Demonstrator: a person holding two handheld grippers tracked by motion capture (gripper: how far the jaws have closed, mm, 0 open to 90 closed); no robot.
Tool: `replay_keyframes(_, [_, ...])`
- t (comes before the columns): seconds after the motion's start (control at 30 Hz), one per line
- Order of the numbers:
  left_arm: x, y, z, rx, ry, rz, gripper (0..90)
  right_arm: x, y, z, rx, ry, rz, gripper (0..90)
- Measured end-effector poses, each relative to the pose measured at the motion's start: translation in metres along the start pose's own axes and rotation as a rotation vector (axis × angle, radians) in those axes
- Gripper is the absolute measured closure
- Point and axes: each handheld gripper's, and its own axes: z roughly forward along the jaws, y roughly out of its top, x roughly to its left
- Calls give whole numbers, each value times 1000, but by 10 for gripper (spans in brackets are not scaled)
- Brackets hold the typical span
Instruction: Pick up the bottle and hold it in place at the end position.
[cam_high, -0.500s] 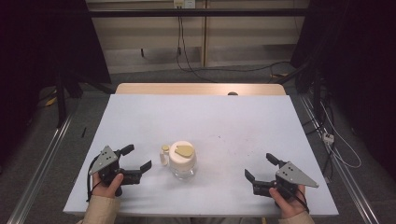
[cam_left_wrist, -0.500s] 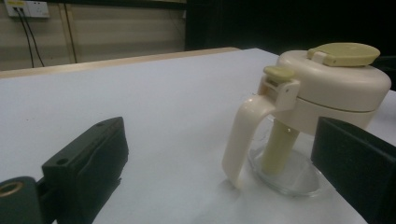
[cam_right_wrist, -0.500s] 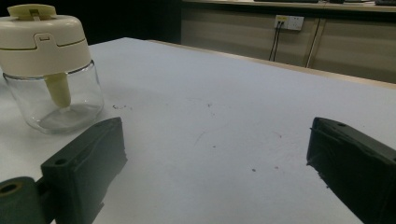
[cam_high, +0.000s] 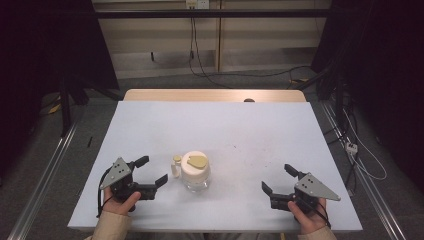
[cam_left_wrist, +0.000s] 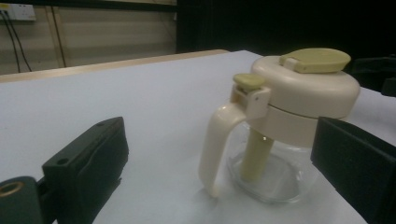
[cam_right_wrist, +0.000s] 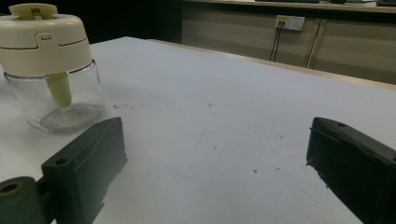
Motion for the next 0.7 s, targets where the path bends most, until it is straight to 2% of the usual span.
replay_keyframes(0.07, [-2, 0, 1, 1, -5, 1, 36, 0, 0, 0, -1, 0, 0, 41])
replay_keyframes(0.13, [-8, 1, 3, 13, -30, 14, 39, 0, 0, 0, -2, 0, -1, 41])
replay_keyframes(0.3, [-16, 1, 8, 28, -61, 39, 39, 1, 0, 1, -2, 2, -1, 42])
replay_keyframes(0.43, [-19, 0, 10, 34, -82, 31, 42, 1, 0, 2, 0, 5, -1, 42])
replay_keyframes(0.7, [-27, 1, 14, 58, -114, 46, 80, 1, 0, 1, 1, 1, -1, 43])
